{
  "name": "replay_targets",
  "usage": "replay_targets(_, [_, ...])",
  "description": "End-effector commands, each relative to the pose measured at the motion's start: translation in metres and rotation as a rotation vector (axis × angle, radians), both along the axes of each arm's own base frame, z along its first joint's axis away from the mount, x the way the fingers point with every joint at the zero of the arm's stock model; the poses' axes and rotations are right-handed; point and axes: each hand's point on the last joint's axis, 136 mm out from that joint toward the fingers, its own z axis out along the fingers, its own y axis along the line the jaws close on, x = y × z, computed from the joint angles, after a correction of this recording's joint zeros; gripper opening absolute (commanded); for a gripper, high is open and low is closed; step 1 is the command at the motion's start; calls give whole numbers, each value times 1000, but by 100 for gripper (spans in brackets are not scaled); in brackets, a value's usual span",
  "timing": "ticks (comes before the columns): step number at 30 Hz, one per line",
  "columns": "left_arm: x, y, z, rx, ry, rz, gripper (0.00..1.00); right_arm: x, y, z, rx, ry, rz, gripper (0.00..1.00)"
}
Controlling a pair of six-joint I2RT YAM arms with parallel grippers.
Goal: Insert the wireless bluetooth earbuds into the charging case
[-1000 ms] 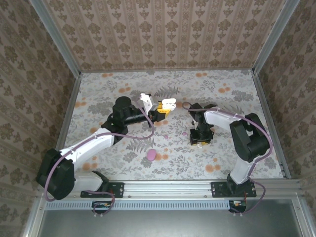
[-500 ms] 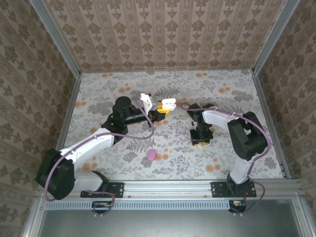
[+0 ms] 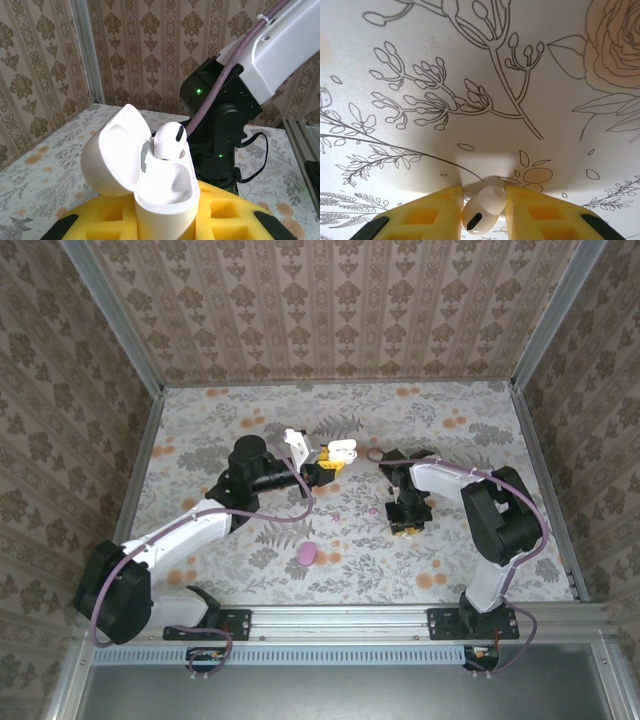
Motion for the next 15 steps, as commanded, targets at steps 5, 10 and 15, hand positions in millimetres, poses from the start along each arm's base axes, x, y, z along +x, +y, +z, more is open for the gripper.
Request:
replay_targets(5, [4,-1,8,-15,6,-7,7,8,-2,19,0,-80,4,28])
replay_targets(10, [3,-1,8,-16,4,-5,7,7,-3,18,6,-73,2,38])
replay_targets(15, [3,-1,7,-13,6,-6,7,1,0,7,12,-20,1,46])
